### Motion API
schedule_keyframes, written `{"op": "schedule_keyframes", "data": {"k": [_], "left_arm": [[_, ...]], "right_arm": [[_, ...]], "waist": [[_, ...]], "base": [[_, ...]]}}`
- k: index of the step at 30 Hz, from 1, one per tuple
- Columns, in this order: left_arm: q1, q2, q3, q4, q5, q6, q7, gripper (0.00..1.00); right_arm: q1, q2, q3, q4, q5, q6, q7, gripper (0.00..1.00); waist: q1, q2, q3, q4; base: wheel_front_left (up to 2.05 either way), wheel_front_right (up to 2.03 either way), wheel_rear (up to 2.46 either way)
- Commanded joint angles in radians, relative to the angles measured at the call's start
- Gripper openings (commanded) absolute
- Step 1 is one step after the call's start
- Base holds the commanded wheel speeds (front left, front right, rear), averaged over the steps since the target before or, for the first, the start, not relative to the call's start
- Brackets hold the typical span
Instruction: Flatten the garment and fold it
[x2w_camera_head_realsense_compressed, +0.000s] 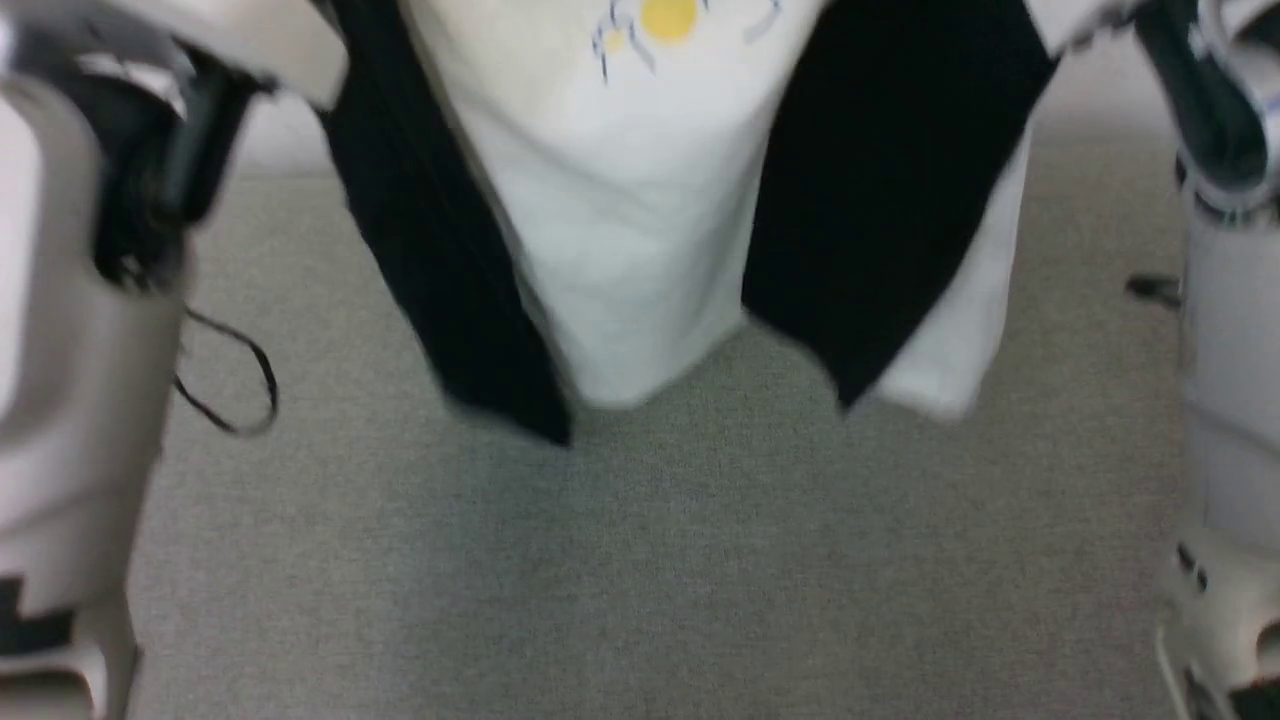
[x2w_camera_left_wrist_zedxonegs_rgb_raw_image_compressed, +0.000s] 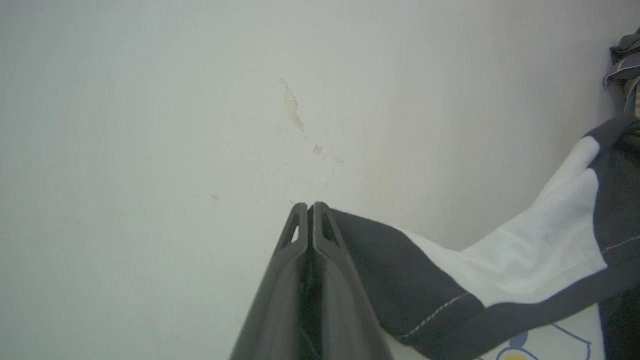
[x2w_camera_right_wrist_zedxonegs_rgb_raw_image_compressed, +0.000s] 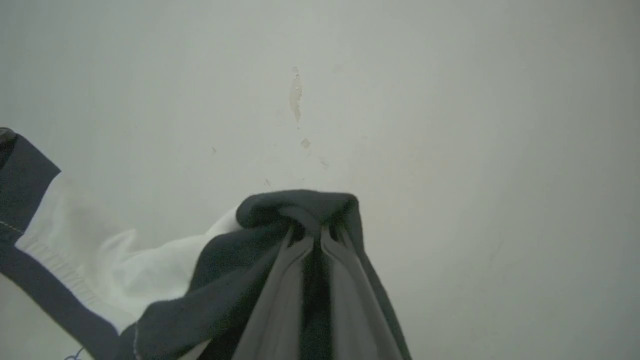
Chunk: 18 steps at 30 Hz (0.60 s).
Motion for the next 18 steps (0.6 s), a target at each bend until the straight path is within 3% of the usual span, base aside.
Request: {"op": "schedule_keyframes", "data": {"k": [1,10,18], "left_arm": [[-0.049,0.003,0.005,0.034,0.008,-0.005,0.000,0.00],[-0.283,0.036,-0.005,0.210,0.077,-0.042,-0.020,0.00],[-0.448,0.012,-0.007,0.321,0.103,-0.051,-0.085,0.00]], "right_arm": [[-0.052,-0.001,0.004,0.042,-0.005,-0.001,-0.008,0.00],[-0.314,-0.013,0.048,0.274,-0.062,-0.001,-0.076,0.00],[-0.498,-0.024,0.080,0.451,-0.136,-0.001,-0.159,0.00]], "waist": [[-0.0002,0.0000,0.056,-0.007],[-0.0002,0.0000,0.185,-0.013],[-0.0002,0.0000,0.331,-0.003]], "base": [[0.00,0.00,0.00],[0.00,0.00,0.00],[0.00,0.00,0.00]]}}
